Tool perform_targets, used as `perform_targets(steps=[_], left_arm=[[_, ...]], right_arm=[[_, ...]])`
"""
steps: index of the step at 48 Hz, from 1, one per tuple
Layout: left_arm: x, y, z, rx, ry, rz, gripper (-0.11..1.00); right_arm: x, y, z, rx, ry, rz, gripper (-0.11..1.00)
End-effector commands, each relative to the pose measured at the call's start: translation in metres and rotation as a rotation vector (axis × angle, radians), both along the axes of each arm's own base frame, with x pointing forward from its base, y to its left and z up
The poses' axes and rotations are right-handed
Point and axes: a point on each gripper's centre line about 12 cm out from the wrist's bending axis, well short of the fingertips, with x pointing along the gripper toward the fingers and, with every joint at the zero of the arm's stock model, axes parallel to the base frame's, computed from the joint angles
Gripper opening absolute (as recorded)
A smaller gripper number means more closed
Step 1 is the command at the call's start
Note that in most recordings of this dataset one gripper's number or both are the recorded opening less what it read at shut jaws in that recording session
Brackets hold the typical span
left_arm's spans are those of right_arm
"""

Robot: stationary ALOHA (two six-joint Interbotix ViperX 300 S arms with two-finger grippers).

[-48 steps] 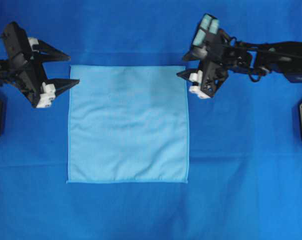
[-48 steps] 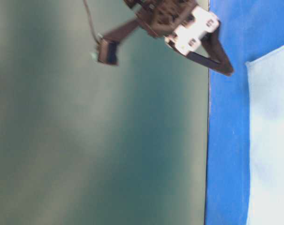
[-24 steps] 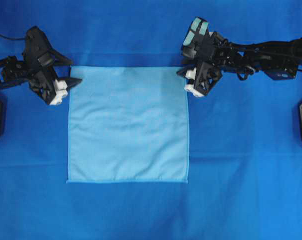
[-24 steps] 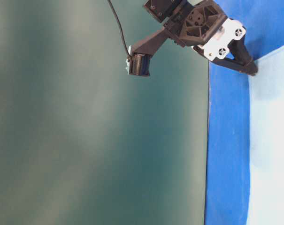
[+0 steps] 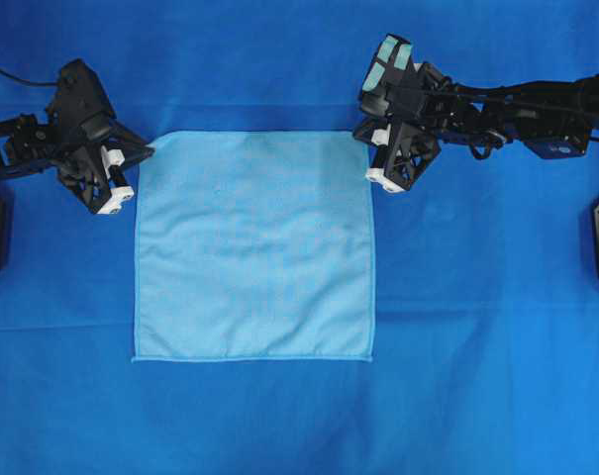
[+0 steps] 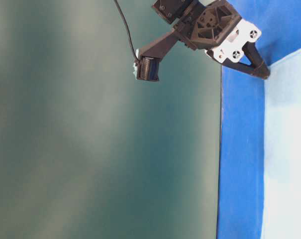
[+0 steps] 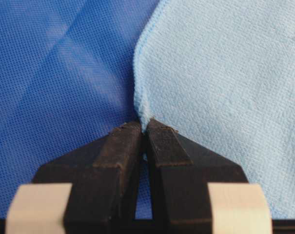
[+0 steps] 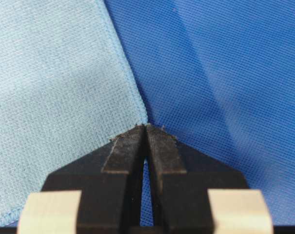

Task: Fold the light blue towel.
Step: 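Pull the far corners toward the near edge with both grippers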

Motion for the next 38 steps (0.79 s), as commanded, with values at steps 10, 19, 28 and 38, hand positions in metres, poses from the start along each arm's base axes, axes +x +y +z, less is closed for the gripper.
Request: perform_targets(steps=[10,19,28,38], left_arm=[[0.011,-0.006,0.036,0.033,-0.096,-0.038,0.01],[0.005,-0.013,0.044,0.03,-0.104,-0.051,0.01],[0.003,-0.02,0.042,0.01,-0.092,-0.065,0.01],[0.008,-0.048,0.041,-0.001,-0.078,-0.185,0.01]], right_arm=[[0.004,0.0,0.031,-0.024,-0.068,0.003,0.01],[0.002,0.001,0.045,-0.032,-0.09,0.001,0.01],[0.002,0.005,0.046,-0.031,-0.092,0.011,0.01],[0.007,0.037,0.059,-0.025,-0.118,0.088,0.01]])
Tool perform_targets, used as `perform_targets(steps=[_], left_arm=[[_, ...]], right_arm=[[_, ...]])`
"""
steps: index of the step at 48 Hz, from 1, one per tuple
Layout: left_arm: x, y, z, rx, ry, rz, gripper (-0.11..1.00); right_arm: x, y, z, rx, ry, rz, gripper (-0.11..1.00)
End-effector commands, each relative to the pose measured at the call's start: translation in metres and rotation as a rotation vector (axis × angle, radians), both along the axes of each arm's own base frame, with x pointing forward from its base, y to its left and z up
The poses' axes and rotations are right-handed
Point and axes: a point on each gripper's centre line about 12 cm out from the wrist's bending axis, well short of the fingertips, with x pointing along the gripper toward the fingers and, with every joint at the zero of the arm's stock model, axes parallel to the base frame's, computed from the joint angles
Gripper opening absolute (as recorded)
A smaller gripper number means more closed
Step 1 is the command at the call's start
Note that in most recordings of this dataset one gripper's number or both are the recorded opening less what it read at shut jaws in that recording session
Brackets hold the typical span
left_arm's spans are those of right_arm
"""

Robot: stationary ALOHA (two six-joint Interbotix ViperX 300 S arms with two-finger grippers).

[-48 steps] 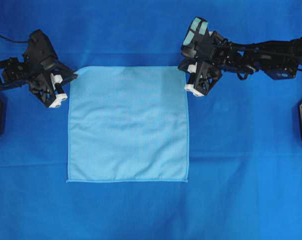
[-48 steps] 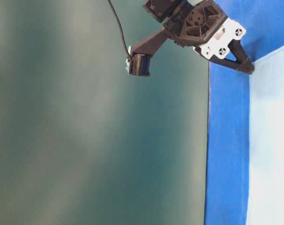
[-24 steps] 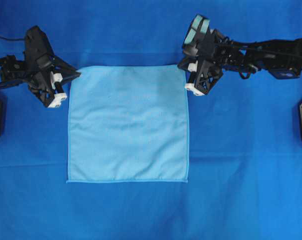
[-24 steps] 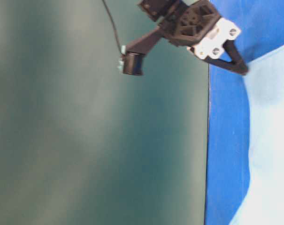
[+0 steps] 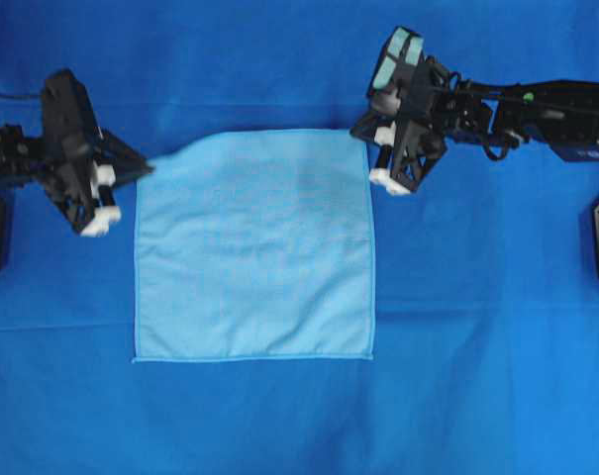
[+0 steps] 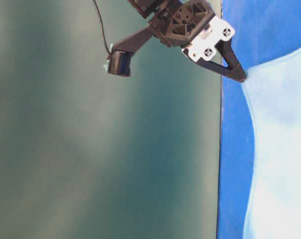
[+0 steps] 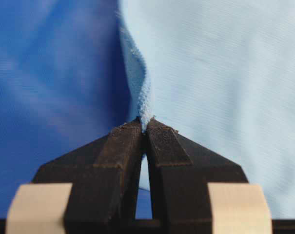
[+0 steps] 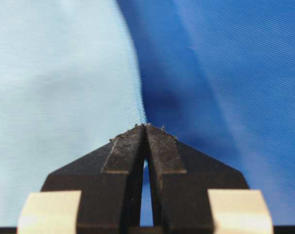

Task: Fold the light blue towel.
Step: 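Pull the far corners toward the near edge with both grippers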

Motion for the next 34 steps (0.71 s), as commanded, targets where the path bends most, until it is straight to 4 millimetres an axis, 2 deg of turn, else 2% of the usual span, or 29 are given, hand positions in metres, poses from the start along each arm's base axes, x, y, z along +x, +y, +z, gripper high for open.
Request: perform_targets(steps=[1,9,19,27,34], left_arm=[[0.004,-0.012,0.005,0.002,-0.012,-0.055,0.01],[0.004,-0.043,0.01,-0.02,0.006,-0.174,0.01],[-0.002,-0.08,0.01,-0.118,0.018,-0.254,0.01],[-0.004,-0.105,0.008,-0.199,0.034,-0.298,0.01],[-0.001,-0.127,0.007,-0.262,0.054,-0.33,0.01]], right_arm=[[0.006,0.019,0.022,-0.008,-0.052,0.047,0.01],[0.007,0.06,0.031,0.038,-0.05,0.125,0.01],[0.007,0.113,0.025,0.122,-0.008,0.21,0.01],[0.005,0.147,0.023,0.18,0.007,0.258,0.01],[0.003,0.169,0.021,0.209,0.008,0.291,0.01]])
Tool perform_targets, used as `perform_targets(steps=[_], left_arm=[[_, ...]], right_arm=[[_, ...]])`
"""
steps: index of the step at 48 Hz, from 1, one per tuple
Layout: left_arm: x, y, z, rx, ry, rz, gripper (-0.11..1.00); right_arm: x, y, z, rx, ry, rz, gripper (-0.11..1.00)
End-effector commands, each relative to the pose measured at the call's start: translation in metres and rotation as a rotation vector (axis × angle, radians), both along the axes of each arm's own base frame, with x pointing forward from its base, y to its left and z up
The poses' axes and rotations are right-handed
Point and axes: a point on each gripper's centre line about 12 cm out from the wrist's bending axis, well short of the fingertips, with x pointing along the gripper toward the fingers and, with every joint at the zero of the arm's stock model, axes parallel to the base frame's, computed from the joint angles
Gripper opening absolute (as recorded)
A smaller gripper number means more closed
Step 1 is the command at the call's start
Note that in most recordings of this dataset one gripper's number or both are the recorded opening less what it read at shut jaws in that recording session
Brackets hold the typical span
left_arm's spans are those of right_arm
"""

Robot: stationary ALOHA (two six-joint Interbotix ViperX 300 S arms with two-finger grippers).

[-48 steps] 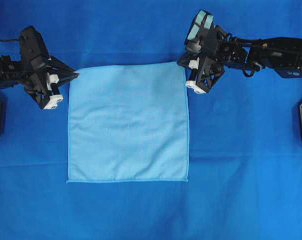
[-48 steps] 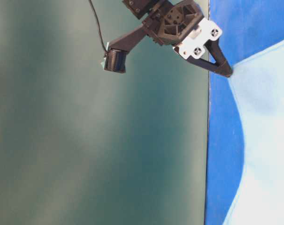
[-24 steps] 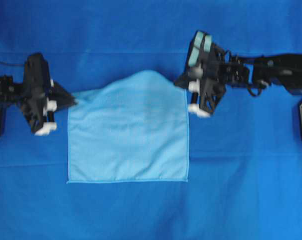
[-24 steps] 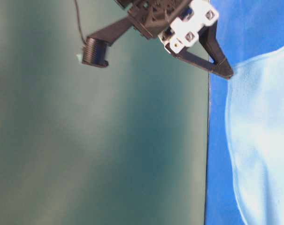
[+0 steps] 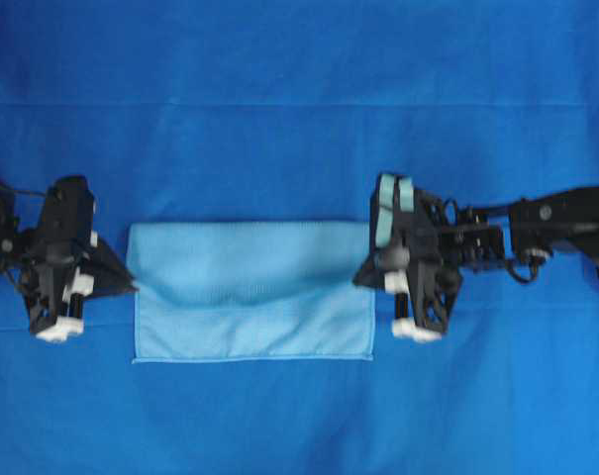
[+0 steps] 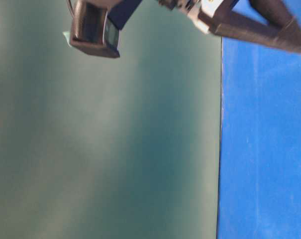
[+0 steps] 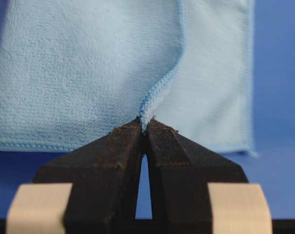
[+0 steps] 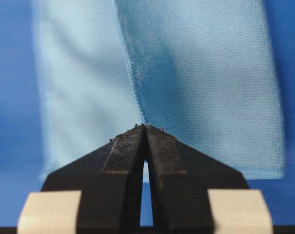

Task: Fold the light blue towel.
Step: 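Pull the far corners toward the near edge with both grippers, then open both grippers and lift away from the folded towel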

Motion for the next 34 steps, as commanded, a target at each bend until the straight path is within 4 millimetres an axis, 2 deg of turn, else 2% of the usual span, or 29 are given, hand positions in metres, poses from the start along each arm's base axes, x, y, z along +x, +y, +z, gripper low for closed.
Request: perform_targets(steps=[1,12,17,23,34], left_arm=[[0.007,-0.017,0.005,-0.033,-0.007,-0.033,0.01],[0.015,-0.049,0.003,-0.055,0.029,-0.116,0.01],[0.018,-0.057,0.002,-0.05,0.046,-0.136,0.01],[0.017,-0.056,-0.002,-0.04,0.083,-0.131,0.01],[0.022,-0.04,-0.007,-0.033,0.107,-0.065,0.01]], right_arm=[[0.002,0.012,0.007,0.02,-0.026,0.015,0.01],[-0.001,0.036,-0.003,0.071,0.011,0.03,0.01],[0.0,0.042,-0.005,0.08,0.014,0.033,0.01],[0.0,0.043,-0.009,0.078,0.023,0.034,0.01],[0.003,0.04,-0.012,0.082,0.017,0.014,0.01]])
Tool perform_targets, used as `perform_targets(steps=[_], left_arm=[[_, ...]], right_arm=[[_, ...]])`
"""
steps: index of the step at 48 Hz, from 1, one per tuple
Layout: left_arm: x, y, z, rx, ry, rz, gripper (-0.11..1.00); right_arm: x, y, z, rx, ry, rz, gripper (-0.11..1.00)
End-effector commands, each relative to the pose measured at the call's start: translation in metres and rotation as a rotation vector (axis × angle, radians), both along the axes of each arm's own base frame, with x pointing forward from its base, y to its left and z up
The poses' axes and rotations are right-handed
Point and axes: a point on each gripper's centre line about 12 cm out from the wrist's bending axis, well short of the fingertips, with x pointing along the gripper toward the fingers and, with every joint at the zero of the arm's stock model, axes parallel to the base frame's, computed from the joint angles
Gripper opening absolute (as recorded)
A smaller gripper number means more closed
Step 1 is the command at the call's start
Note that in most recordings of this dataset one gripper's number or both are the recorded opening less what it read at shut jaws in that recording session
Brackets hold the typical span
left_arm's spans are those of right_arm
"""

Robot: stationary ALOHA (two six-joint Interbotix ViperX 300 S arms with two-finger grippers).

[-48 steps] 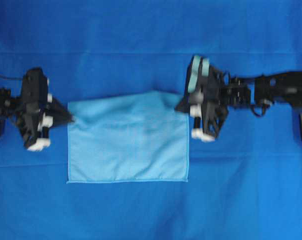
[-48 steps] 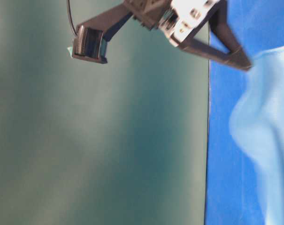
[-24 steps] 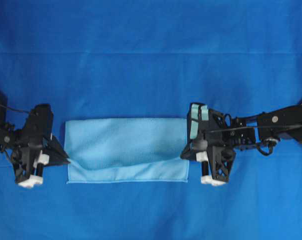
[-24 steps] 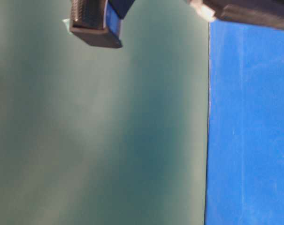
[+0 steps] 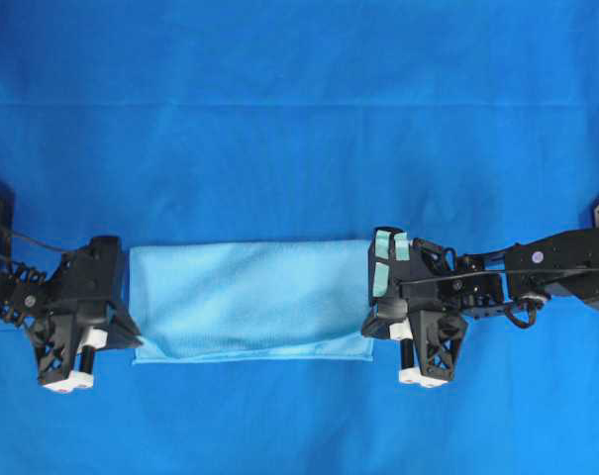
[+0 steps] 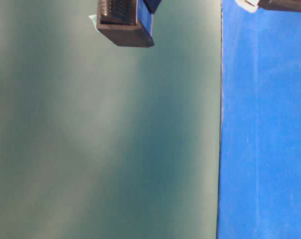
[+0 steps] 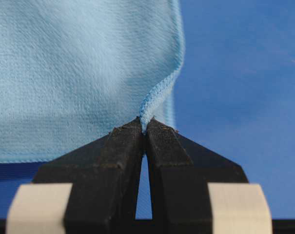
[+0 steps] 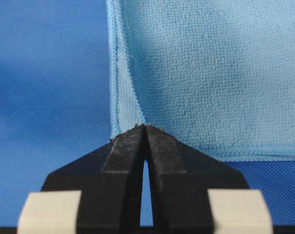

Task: Fold the light blue towel.
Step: 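Open both grippers and lift away from the folded towel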

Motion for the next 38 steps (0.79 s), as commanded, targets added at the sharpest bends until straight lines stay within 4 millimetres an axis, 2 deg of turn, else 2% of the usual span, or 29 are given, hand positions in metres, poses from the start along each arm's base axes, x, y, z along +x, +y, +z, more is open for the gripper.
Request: perform_targets(steps=[1,9,11,13,21,24,30,34,38], left_arm=[[0.006,0.004,0.003,-0.007,-0.012,0.027,0.01],[0.01,0.005,0.005,-0.011,-0.022,0.033,0.01],[0.011,0.004,0.005,-0.011,-0.024,0.033,0.05],[0.011,0.004,0.006,-0.012,-0.025,0.033,0.15],[0.011,0.003,0.011,-0.016,-0.035,0.03,0.66],[0.01,0.004,0.016,-0.019,-0.045,0.027,0.78],[0.009,0.008,0.032,-0.021,-0.091,0.025,0.79],[0.007,0.017,0.041,-0.016,-0.112,0.046,0.79],[0.003,0.035,0.043,0.004,-0.121,0.089,0.79]], right_arm=[[0.006,0.001,0.011,0.011,-0.038,-0.008,0.01],[0.006,0.001,0.01,0.033,-0.03,-0.031,0.02],[0.006,0.001,0.01,0.039,-0.029,-0.035,0.03],[0.006,0.003,0.011,0.042,-0.028,-0.033,0.08],[0.005,0.004,0.017,0.041,-0.049,-0.023,0.58],[0.003,0.003,0.022,0.037,-0.062,-0.019,0.66],[-0.001,-0.008,0.037,0.023,-0.109,-0.023,0.61],[-0.002,-0.027,0.044,0.004,-0.136,-0.058,0.62],[-0.004,-0.05,0.043,-0.005,-0.131,-0.117,0.62]])
